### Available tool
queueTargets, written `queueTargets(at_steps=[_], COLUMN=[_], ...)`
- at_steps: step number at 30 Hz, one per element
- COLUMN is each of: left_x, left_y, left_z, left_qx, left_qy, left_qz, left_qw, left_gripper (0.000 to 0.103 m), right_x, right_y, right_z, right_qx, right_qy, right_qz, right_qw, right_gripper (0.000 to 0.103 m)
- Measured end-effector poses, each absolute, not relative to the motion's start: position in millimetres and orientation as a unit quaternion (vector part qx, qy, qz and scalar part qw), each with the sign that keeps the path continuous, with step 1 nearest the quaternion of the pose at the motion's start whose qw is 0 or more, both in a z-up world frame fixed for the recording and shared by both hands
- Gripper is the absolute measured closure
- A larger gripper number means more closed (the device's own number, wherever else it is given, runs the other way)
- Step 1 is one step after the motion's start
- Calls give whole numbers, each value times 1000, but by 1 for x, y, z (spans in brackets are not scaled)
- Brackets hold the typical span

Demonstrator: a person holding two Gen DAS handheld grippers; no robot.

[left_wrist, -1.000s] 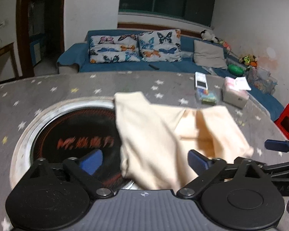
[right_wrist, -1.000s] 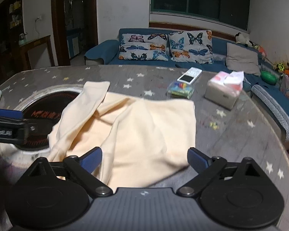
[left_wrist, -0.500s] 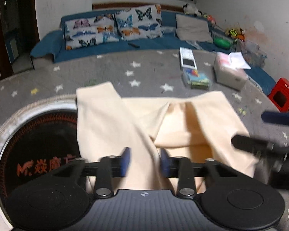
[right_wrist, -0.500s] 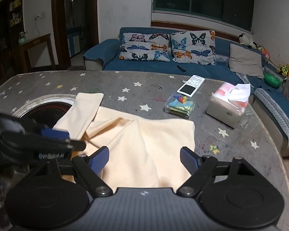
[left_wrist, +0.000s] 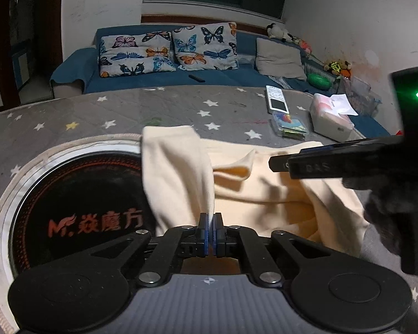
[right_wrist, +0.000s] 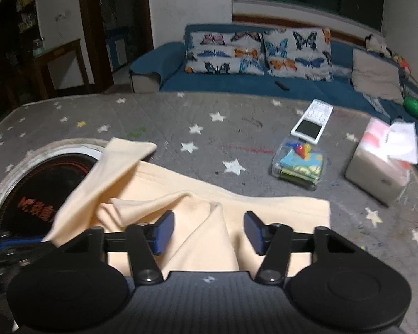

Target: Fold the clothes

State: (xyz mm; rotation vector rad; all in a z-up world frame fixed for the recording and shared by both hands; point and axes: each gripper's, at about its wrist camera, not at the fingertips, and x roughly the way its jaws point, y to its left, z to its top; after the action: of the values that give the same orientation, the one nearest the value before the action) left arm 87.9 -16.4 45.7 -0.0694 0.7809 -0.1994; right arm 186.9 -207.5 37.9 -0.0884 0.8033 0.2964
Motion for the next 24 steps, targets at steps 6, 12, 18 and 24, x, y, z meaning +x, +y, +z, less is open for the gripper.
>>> queueTargets(at_steps=[6, 12, 18, 24], left_x=[83, 74, 50, 11], left_y=[-4, 5, 21, 41], left_z=[43, 45, 55, 56], left_qx=[-45, -55, -68, -78], left_qy=[382, 375, 359, 357], left_qz=[-90, -78, -66, -52], left_qw=[919, 922, 928, 929], left_gripper=[100, 100, 100, 100], right_x=[186, 154, 91, 16], right_y=[-221, -247, -296, -351], right_z=[29, 57, 86, 74], right_qx=[-30, -34, -3, 46], right_qy=[395, 353, 306, 313], right_qz=[123, 96, 37, -38], right_qw=[910, 930, 951, 948], right_gripper=[94, 96, 96, 96])
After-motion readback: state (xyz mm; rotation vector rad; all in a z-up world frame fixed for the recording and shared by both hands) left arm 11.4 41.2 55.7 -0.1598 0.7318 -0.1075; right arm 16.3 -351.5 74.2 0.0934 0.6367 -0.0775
